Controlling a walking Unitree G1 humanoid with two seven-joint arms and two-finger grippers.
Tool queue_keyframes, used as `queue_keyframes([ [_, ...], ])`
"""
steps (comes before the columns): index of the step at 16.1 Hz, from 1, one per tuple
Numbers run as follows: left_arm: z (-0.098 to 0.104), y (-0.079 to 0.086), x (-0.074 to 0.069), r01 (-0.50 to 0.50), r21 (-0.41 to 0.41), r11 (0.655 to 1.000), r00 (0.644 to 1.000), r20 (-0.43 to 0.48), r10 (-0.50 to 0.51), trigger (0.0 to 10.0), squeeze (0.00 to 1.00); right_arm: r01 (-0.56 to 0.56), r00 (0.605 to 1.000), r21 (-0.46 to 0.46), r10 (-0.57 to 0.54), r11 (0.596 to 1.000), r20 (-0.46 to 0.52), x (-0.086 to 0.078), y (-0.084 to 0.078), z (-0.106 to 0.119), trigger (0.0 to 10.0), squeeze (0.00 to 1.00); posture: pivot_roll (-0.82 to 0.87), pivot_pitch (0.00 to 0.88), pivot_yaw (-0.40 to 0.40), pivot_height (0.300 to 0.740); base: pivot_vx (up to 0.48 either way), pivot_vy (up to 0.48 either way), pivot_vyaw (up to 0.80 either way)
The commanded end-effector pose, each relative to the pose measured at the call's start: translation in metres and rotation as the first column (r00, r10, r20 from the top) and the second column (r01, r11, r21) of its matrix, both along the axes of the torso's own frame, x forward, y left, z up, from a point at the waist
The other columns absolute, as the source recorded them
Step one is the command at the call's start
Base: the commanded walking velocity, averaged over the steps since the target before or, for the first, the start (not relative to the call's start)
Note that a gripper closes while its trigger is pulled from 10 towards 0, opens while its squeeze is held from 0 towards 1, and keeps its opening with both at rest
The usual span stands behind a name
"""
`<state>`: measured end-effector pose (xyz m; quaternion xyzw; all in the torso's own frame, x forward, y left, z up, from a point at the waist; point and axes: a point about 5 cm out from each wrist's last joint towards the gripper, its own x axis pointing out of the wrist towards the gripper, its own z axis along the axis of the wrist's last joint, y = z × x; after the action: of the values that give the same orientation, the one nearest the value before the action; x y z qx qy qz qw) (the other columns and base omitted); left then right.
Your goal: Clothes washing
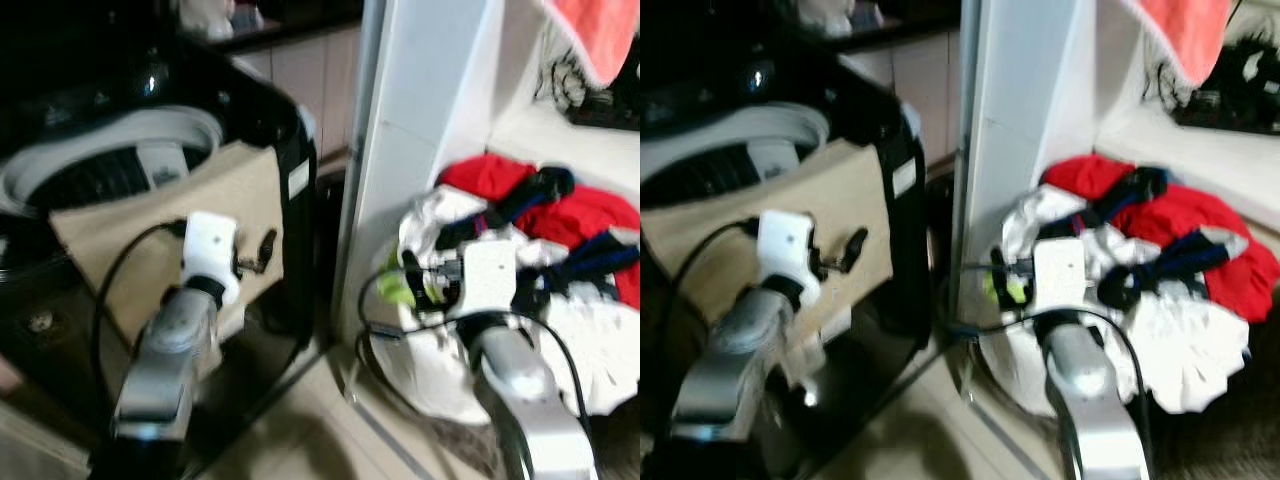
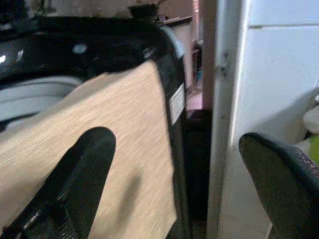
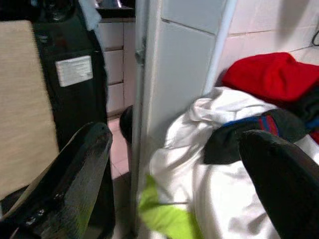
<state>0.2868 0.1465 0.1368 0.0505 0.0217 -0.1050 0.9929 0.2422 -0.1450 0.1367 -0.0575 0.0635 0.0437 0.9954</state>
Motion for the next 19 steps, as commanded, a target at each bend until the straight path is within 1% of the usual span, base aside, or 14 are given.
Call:
queue_keyframes([
  [1, 0.004, -0.011, 0.001, 0.037, -0.01, 0.999, 0.999, 0.009, -0.037, 10.0, 0.0, 0.021, 1.0, -0.01, -0.021, 1.0, 0.003, -0.001, -0.007, 0.001, 10.0, 0.0, -0.13, 0.0, 0.024, 0.74, 0.375, 0.0, 0.0],
  [4, 0.004, -0.012, 0.001, 0.044, -0.013, 0.999, 0.999, 0.008, -0.044, 10.0, 0.0, 0.016, 1.0, -0.01, -0.016, 1.0, 0.007, -0.001, -0.006, 0.002, 10.0, 0.0, -0.13, 0.0, 0.024, 0.74, 0.376, 0.0, 0.0],
  [5, 0.003, -0.012, 0.0, 0.049, -0.018, 0.999, 0.999, 0.005, -0.049, 10.0, 0.0, 0.026, 1.0, 0.009, -0.026, 1.0, 0.002, -0.002, -0.006, 0.001, 10.0, 0.0, -0.13, 0.0, 0.024, 0.74, 0.371, 0.0, -0.77],
  [7, 0.002, -0.014, 0.0, 0.055, -0.021, 0.998, 0.999, 0.001, -0.055, 10.0, 0.0, 0.032, 0.999, 0.011, -0.032, 0.999, 0.003, -0.002, -0.008, 0.002, 10.0, 0.0, -0.13, 0.0, 0.027, 0.74, 0.366, 0.0, -0.8],
  [10, 0.002, -0.015, 0.0, 0.07, -0.027, 0.997, 0.998, -0.002, -0.07, 10.0, 0.0, 0.045, 0.999, -0.005, -0.045, 0.999, 0.014, -0.003, -0.01, 0.003, 10.0, 0.0, -0.13, 0.0, 0.03, 0.74, 0.349, 0.0, 0.0],
  [11, 0.001, -0.019, -0.003, 0.101, -0.048, 0.994, 0.995, -0.005, -0.102, 10.0, 0.0, 0.073, 0.997, 0.008, -0.073, 0.997, 0.01, -0.004, -0.01, 0.003, 10.0, 0.0, -0.13, 0.0, 0.031, 0.74, 0.0, 0.0, 0.0],
  [13, 0.002, -0.022, -0.006, 0.131, -0.056, 0.99, 0.991, 0.002, -0.131, 10.0, 0.0, 0.109, 0.994, 0.019, -0.109, 0.994, 0.007, -0.005, -0.011, 0.003, 10.0, 0.0, -0.13, 0.0, 0.033, 0.74, 0.0, 0.0, 0.0],
  [15, 0.002, -0.025, -0.008, 0.162, -0.059, 0.985, 0.987, 0.009, -0.161, 10.0, 0.0, 0.171, 0.985, 0.036, -0.172, 0.985, 0.017, -0.006, -0.014, 0.004, 10.0, 0.0, -0.13, 0.0, 0.035, 0.74, 0.0, 0.0, 0.0],
  [17, 0.003, -0.025, -0.01, 0.177, -0.054, 0.983, 0.984, 0.013, -0.177, 10.0, 0.0, 0.274, 0.959, 0.053, -0.277, 0.96, 0.06, -0.007, -0.026, 0.01, 10.0, 0.0, -0.13, 0.0, 0.036, 0.74, 0.0, 0.0, 0.0],
  [18, 0.004, -0.024, -0.01, 0.18, -0.053, 0.982, 0.984, 0.012, -0.18, 10.0, 0.0, 0.32, 0.943, 0.041, -0.322, 0.947, 0.082, -0.007, -0.033, 0.013, 10.0, 0.85, -0.13, 0.0, 0.038, 0.74, 0.0, 0.0, 0.0],
  [19, 0.004, -0.023, -0.009, 0.184, -0.053, 0.982, 0.983, 0.012, -0.183, 10.0, 0.0, 0.355, 0.929, 0.048, -0.358, 0.934, 0.091, -0.007, -0.039, 0.016, 10.0, 1.0, -0.13, 0.0, 0.039, 0.74, 0.0, 0.0, 0.0],
])
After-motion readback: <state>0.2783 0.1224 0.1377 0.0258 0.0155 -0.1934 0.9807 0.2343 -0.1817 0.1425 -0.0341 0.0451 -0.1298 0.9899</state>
